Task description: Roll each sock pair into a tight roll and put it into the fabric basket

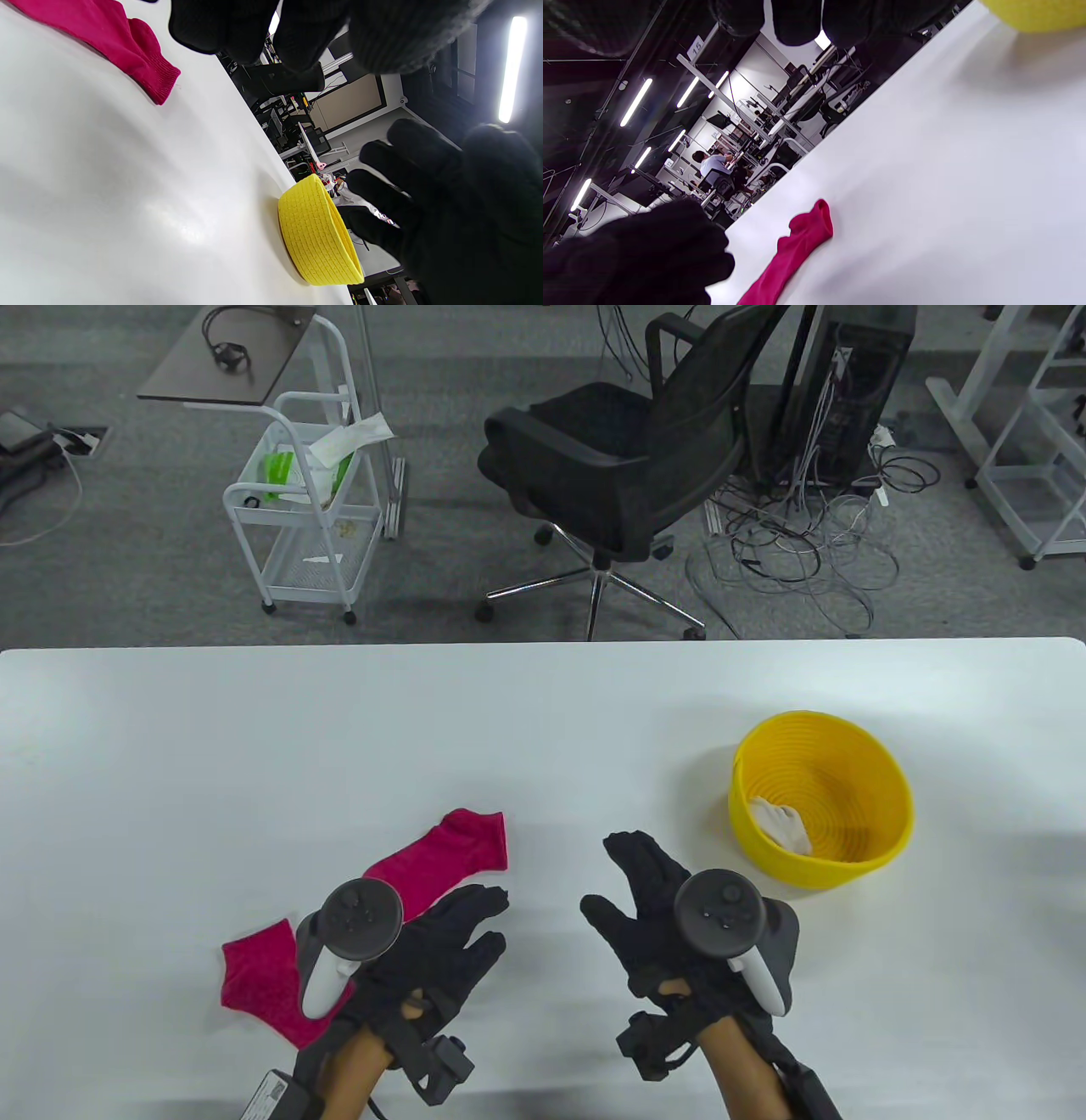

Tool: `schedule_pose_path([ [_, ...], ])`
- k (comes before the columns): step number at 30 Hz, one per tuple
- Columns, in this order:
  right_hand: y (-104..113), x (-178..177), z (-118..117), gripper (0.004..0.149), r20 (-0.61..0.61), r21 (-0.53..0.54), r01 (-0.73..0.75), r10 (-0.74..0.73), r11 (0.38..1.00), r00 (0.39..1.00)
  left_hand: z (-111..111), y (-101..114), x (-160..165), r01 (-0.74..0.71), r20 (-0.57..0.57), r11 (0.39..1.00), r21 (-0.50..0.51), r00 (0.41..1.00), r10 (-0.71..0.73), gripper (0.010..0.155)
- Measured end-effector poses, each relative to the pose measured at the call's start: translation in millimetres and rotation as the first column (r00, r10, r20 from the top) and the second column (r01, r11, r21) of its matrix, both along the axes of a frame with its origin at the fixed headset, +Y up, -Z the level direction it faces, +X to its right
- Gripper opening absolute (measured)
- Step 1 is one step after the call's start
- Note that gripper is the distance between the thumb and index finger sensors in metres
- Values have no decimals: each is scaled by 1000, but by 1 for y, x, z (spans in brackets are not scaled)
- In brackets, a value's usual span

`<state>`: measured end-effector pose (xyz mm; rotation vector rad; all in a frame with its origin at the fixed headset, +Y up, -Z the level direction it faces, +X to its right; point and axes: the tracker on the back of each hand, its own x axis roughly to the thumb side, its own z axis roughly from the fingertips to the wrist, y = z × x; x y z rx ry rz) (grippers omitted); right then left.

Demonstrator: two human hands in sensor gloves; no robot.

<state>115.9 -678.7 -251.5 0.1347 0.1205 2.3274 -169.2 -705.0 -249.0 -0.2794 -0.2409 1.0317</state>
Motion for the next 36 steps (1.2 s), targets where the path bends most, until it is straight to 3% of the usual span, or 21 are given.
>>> schedule_pose_path([
  [8,-34,-1,-3,79,-41,-117,10,-15,993,999,-5,-3,-7,55,-29,998,-11,998,-56,66],
  [21,-45,-2,-6,79,-79,-159,-44,31,986,996,-23,2,-59,140,-256,990,-35,956,-144,68],
  [25,-44,-5,-5,79,-96,-153,-66,51,986,994,-26,6,-93,220,-368,968,-117,896,-248,68],
  [30,-44,-6,-4,78,-108,-151,-71,55,986,993,-17,7,-144,282,-532,929,-242,762,-369,68],
  [32,-44,-7,-4,78,-115,-153,-75,58,985,992,-12,4,-157,304,-557,889,-342,696,-452,68],
  [36,-44,-7,-3,78,-122,-155,-81,62,985,991,-8,-9,-172,326,-501,768,-551,607,-617,63],
])
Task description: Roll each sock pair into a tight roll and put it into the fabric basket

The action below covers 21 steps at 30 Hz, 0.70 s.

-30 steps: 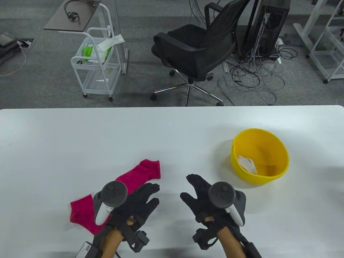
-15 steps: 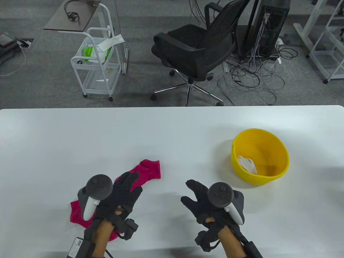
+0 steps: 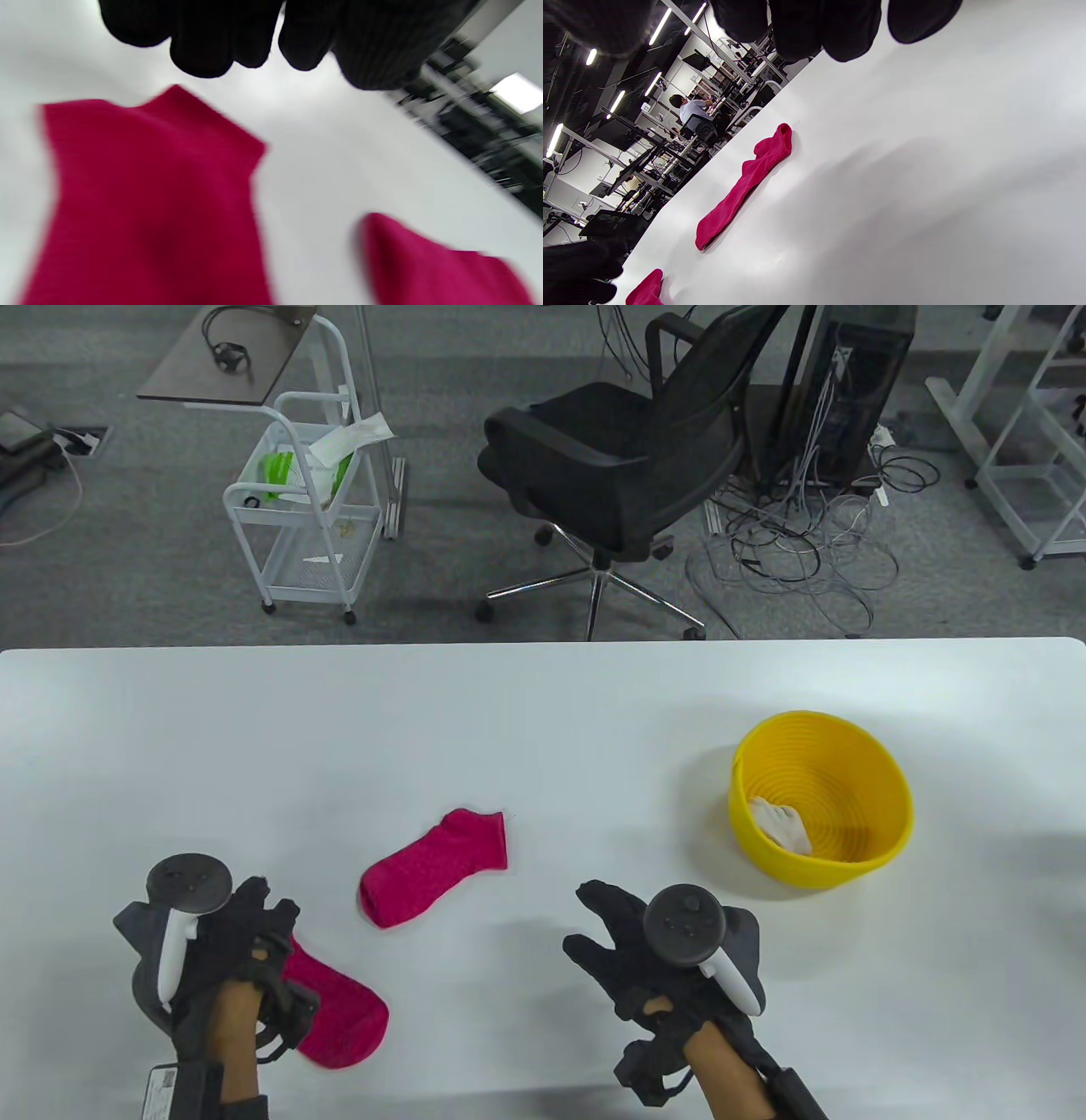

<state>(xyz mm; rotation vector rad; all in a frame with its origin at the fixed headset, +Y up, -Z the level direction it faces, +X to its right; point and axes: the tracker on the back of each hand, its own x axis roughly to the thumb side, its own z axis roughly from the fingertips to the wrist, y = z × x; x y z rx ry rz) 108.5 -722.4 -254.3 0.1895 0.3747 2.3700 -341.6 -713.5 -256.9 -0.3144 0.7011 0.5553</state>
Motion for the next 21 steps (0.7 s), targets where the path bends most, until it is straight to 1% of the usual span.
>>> schedule_pose_path([
  [2,0,0,0,78,-2,-2,1,-1,1000,1000,1,-7,-6,61,-31,997,-48,998,-63,58],
  [3,0,0,0,78,-1,-3,1,-1,1000,1000,1,-9,-7,71,-34,996,-58,997,-73,54],
  [5,0,1,0,78,0,-6,0,0,1000,1000,1,-15,-11,90,-63,994,-57,994,-94,51],
  [6,-1,1,0,78,2,-7,-3,3,1000,1000,2,-18,-12,92,-63,992,-83,993,-97,51],
  [8,-1,2,0,77,4,-10,-5,5,1000,1000,2,-20,-12,105,-66,990,-92,992,-111,52],
  [10,0,2,0,77,7,-9,-4,4,1000,1000,2,-23,-13,146,-76,984,-102,985,-154,54],
  [14,0,2,0,77,8,-11,-6,6,1000,1000,-2,-37,-11,241,-42,961,-137,968,-249,56],
  [15,0,2,0,77,8,-11,-7,7,1000,1000,-3,-38,-11,255,-32,958,-129,965,-261,56],
  [16,-1,2,0,78,7,-11,-9,9,1000,1000,-3,-39,-11,303,-27,947,-105,951,-307,54],
  [17,-1,2,0,77,5,-12,-10,10,1000,1000,-4,-39,-11,327,-20,940,-96,944,-330,51],
  [19,-1,2,0,77,5,-13,-10,10,1000,1000,-3,-41,-12,363,-25,931,-43,931,-364,46],
  [21,-1,2,0,77,4,-15,-11,11,1000,1000,-4,-41,-12,345,-26,938,-43,938,-346,43],
])
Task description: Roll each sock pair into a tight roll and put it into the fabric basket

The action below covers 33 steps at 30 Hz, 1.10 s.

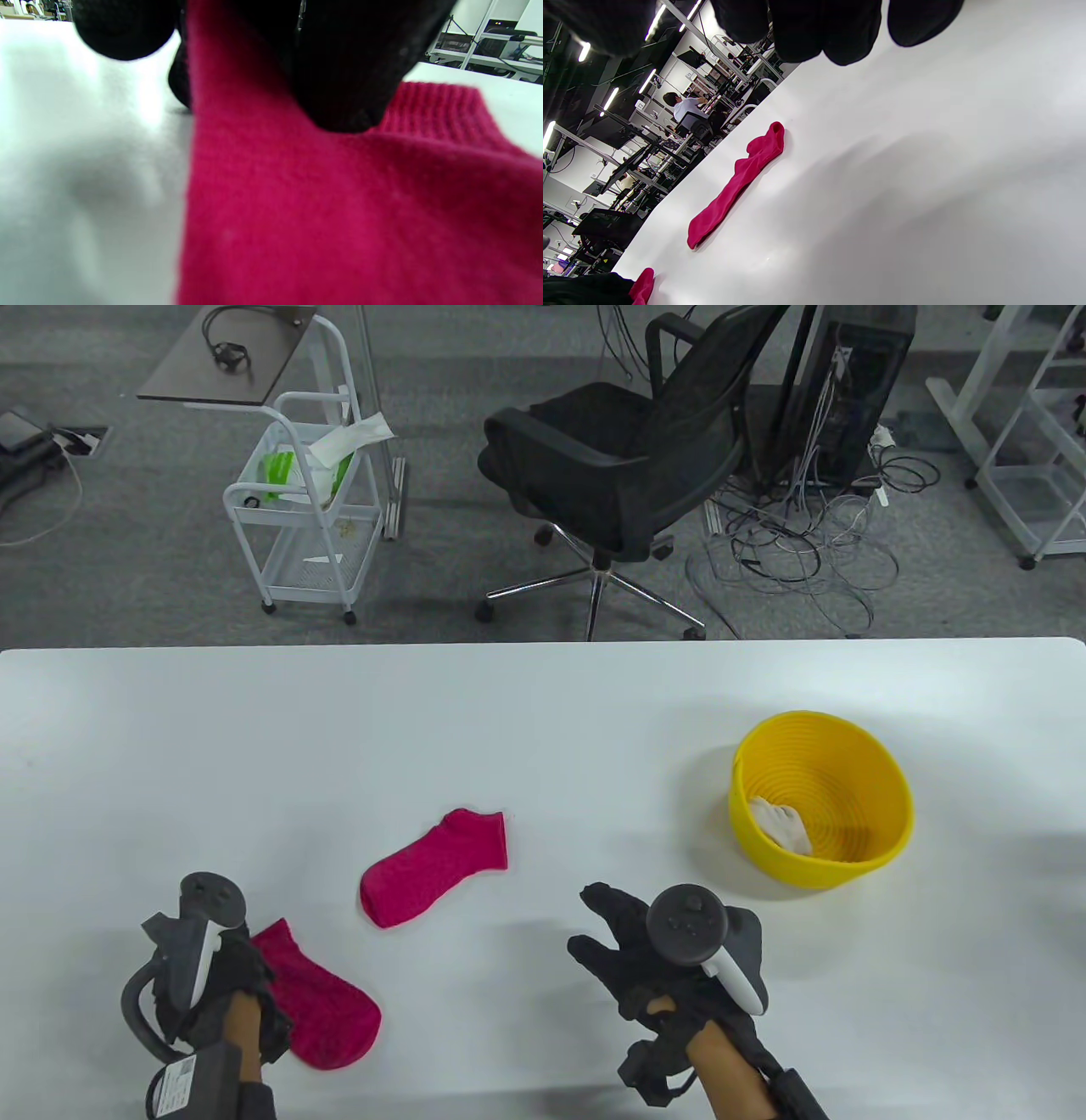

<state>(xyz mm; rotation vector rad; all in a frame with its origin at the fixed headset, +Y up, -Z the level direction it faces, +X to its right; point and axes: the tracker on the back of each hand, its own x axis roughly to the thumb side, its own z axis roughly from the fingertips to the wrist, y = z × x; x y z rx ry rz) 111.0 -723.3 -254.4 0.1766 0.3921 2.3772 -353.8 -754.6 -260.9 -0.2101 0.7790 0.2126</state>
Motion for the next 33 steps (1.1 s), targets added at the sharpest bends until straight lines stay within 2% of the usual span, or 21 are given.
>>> schedule_pose_path([
  [6,0,1,0,77,1,0,4,-4,1000,1000,0,1,1,24,3,1000,2,1000,-24,40],
  [8,-1,2,0,77,2,-5,9,-9,1000,1000,0,3,1,18,-2,999,-31,1000,-18,40],
  [12,0,6,-1,77,10,-5,20,-20,1000,1000,1,18,6,-24,0,999,-24,1000,24,40],
  [17,1,7,-2,77,14,-4,26,-26,1000,1000,5,53,29,14,63,998,69,998,-19,41],
  [23,2,8,-3,77,18,-1,30,-30,1000,999,15,97,74,39,221,987,157,973,-74,40],
  [30,2,13,-6,78,36,0,30,-30,1000,999,35,154,138,-11,432,963,269,895,-110,40],
  [33,8,16,-5,78,56,39,46,-48,998,997,41,168,159,-41,507,960,278,855,-111,40],
])
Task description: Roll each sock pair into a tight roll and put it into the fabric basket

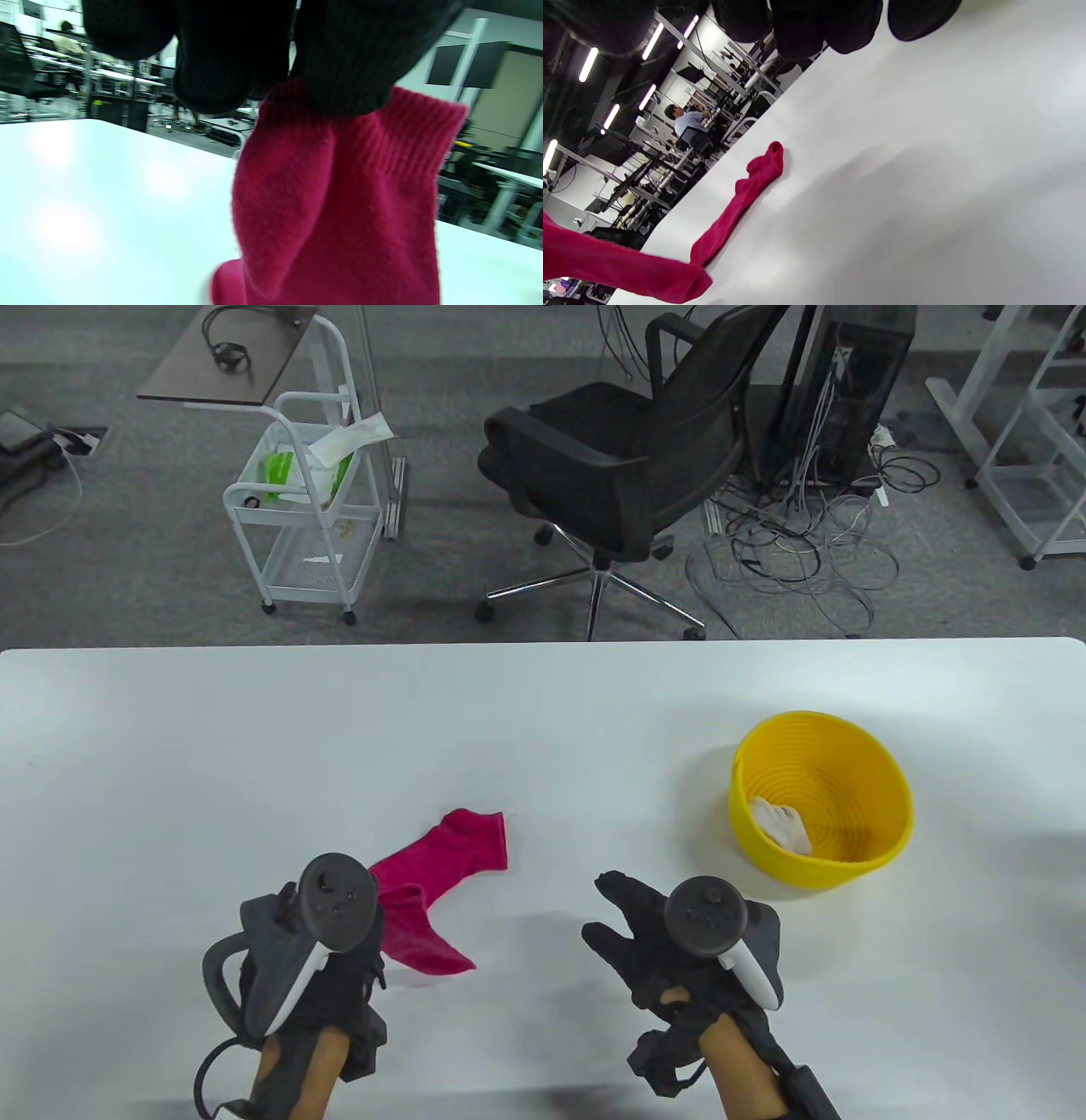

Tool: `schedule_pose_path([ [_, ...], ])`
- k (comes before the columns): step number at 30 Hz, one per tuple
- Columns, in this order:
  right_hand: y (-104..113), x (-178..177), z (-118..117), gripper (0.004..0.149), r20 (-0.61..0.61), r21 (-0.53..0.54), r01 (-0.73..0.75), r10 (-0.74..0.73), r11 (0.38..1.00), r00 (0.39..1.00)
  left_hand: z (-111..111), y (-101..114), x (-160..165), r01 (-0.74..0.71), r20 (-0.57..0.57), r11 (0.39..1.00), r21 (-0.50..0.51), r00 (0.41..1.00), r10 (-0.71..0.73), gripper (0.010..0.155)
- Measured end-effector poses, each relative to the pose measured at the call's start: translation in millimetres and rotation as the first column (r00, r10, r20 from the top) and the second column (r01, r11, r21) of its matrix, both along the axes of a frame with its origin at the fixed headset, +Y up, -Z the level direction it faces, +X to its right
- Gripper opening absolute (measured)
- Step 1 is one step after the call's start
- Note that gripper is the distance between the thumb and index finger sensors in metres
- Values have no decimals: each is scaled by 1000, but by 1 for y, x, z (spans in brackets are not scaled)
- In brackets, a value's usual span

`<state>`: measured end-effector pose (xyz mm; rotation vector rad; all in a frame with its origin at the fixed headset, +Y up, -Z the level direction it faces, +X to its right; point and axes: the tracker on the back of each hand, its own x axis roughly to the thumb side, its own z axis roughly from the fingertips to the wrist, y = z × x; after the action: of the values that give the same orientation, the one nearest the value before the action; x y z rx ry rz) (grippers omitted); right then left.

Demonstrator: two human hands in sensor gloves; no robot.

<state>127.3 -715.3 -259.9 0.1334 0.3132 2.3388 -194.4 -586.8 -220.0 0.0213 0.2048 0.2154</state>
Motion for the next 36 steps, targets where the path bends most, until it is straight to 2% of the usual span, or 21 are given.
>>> schedule_pose_path([
  [4,6,5,1,77,34,41,26,-27,999,999,6,10,26,-25,121,1000,-18,992,27,40],
  [7,10,12,0,76,67,67,34,-39,997,997,7,14,50,-38,234,994,-99,970,61,40],
  [12,14,28,-3,75,133,94,89,-101,992,986,1,8,79,-8,339,968,-249,936,94,40],
  [14,13,33,-5,75,156,89,110,-123,990,980,-7,-1,90,5,373,949,-315,920,119,41],
  [16,10,35,-7,75,168,76,113,-124,991,978,-19,-16,101,20,361,929,-370,924,125,41],
  [19,6,37,-10,75,181,56,96,-104,994,978,-46,-50,119,93,360,909,-407,931,67,41],
  [23,0,42,-12,74,205,40,87,-94,995,974,-79,-92,137,139,374,913,-383,927,16,40],
  [29,-6,45,-16,74,223,8,87,-86,996,971,-112,-127,152,141,394,930,-340,919,4,40],
  [33,-6,45,-16,74,222,4,84,-83,996,972,-123,-129,142,115,365,961,-252,931,-15,47],
  [36,-6,44,-16,74,217,8,82,-82,997,973,-140,-124,114,-21,302,979,-202,950,82,51],
])
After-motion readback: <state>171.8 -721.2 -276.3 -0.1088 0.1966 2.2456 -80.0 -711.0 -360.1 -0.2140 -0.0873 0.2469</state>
